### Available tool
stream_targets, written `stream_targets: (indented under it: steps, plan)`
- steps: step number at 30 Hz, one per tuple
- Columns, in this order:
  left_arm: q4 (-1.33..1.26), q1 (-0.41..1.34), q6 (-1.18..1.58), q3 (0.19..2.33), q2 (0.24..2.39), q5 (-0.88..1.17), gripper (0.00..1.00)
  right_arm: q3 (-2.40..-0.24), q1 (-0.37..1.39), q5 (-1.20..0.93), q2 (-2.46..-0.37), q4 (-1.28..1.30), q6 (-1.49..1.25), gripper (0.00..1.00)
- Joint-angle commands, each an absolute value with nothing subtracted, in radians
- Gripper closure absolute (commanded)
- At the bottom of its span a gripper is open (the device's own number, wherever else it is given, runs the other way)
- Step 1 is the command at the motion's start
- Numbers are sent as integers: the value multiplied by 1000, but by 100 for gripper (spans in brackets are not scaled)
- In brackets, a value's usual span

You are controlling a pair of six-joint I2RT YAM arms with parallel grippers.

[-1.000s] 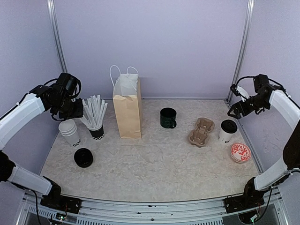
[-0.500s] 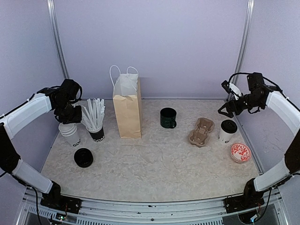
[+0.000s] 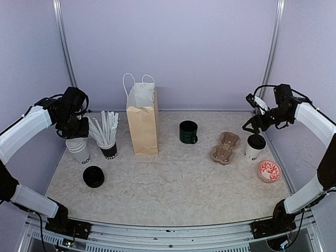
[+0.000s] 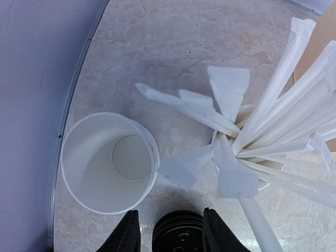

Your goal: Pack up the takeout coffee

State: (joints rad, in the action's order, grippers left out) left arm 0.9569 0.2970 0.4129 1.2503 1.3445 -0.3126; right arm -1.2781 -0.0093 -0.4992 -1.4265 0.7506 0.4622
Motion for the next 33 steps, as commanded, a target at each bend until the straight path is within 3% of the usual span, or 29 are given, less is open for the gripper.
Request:
stream_targets:
  steps: [1, 17, 33]
  plan:
    - [999, 270, 433, 1234, 1295, -351, 61, -1286, 19, -524, -1447, 734, 468, 17]
    - [891, 202, 341, 1222, 1432, -299, 70, -1258, 38, -520, -1450, 729, 465, 19]
    - [879, 186, 315, 1219, 1491, -317, 90, -1261, 48, -520, -1467, 722, 452, 20]
